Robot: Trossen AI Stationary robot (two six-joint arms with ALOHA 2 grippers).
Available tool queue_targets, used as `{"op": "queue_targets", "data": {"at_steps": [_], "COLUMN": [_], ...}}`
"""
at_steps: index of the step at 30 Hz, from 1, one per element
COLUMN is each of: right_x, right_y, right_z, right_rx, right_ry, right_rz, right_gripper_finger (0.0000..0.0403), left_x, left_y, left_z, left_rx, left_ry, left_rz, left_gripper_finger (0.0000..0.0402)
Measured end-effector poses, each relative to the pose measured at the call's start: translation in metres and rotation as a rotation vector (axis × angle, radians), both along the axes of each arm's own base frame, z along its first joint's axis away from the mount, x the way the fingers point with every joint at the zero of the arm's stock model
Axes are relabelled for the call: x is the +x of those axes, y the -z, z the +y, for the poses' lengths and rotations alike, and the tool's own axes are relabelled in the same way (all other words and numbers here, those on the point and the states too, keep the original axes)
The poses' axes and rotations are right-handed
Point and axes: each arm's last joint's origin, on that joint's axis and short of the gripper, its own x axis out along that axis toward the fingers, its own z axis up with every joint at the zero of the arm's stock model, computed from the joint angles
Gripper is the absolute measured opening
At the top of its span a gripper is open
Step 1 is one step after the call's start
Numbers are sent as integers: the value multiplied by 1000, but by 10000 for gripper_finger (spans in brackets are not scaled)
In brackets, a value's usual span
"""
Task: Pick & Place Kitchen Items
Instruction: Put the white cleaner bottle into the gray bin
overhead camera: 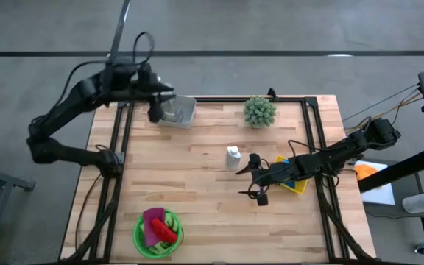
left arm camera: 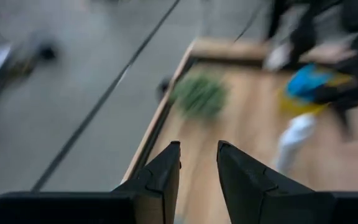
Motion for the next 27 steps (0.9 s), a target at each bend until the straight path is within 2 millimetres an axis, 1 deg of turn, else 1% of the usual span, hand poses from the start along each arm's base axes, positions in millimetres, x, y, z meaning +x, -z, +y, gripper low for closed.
{"op": "queue_targets", "data": {"at_steps": [3,5,8,11,14,18,21,25,27], "right_x": [2,4,6,7,11,18,26,41,51], "right_y": [-6,-11,-17,-22,-28,-41,-52,-65,-77], "right_z": [0,0,1,1,0,0,0,-1,-2], "right_rx": [-20,-34,-40,-41,-53,-69,-119,-237,-235], "right_ry": [5,-1,-7,19,86,106,173,363,414], "right_rz": [-67,-121,-189,-221,-243,-217,-145,-41,-44], "right_gripper_finger": [334,334,334,334,334,334,334,334,334], "left_x": [-9,-17,-27,-33,-38,-40,-40,-39,-39], "left_y": [5,14,33,57,79,106,122,133,135], "left_z": [-21,-34,-52,-67,-78,-88,-92,-94,-94], "left_rx": [40,56,62,36,-26,-32,-20,-23,-24], "left_ry": [152,228,310,370,406,466,499,515,516], "left_rz": [-148,-212,-257,-280,-330,-361,-349,-324,-322], "left_gripper_finger": [109,109,109,109,109,114,141,203,236]}}
